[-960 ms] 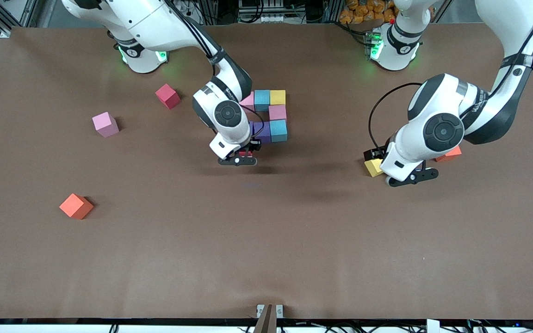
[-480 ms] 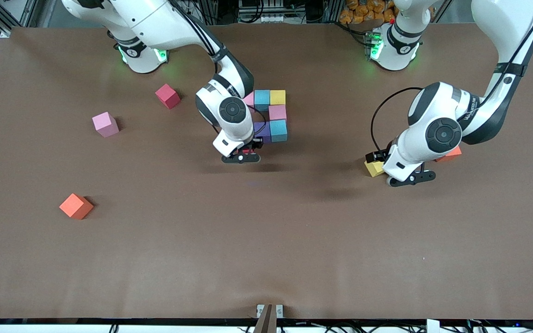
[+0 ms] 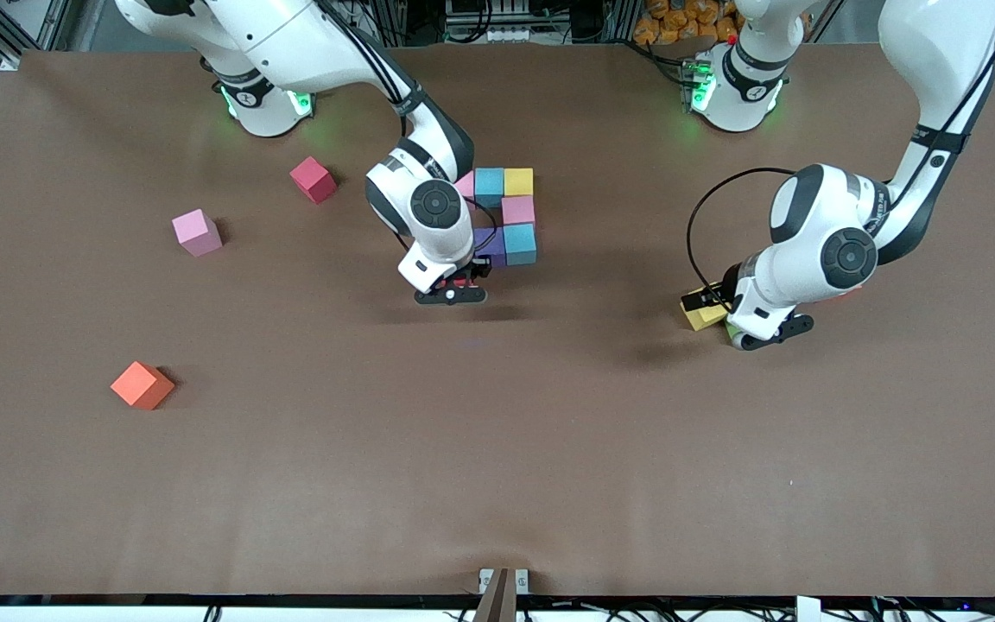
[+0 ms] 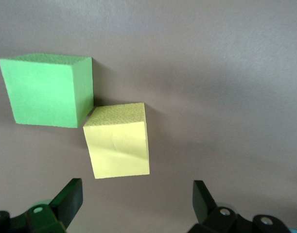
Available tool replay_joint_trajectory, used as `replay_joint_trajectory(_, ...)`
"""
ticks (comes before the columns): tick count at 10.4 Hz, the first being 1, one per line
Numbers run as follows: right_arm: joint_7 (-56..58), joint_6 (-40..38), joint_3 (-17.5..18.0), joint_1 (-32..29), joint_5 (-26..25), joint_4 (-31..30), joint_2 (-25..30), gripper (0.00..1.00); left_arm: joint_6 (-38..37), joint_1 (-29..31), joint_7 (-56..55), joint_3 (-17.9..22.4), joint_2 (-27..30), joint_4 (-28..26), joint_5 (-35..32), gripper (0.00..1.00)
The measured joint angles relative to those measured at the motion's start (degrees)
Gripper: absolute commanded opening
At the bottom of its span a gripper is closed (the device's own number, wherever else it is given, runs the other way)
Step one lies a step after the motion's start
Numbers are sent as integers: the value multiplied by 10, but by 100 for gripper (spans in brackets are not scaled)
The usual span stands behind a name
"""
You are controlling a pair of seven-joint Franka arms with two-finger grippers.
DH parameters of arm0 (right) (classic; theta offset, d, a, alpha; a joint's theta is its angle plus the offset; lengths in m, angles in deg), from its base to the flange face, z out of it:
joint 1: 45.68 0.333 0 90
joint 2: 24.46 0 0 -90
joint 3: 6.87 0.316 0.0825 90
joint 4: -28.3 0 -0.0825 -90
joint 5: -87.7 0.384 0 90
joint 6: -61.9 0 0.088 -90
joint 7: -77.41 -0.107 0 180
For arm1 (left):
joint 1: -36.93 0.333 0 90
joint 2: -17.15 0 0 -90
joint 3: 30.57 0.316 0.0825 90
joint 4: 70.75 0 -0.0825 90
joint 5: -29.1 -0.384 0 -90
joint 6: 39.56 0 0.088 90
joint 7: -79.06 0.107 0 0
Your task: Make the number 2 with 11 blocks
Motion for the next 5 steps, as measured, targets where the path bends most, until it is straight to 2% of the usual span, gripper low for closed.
replay_joint_trajectory(2,0,0,0,0,-5,0,0,3,3,0,0,1,0,-11,0,100)
replay_joint_trajectory(3,0,0,0,0,-5,0,0,54,3,0,0,2,0,-14,-5,100)
replay_joint_trajectory(4,0,0,0,0,-5,0,0,100,4,0,0,5,0,-18,-13,100)
replay_joint_trajectory(5,-2,0,0,0,-5,0,0,100,6,0,0,9,0,-22,-21,100)
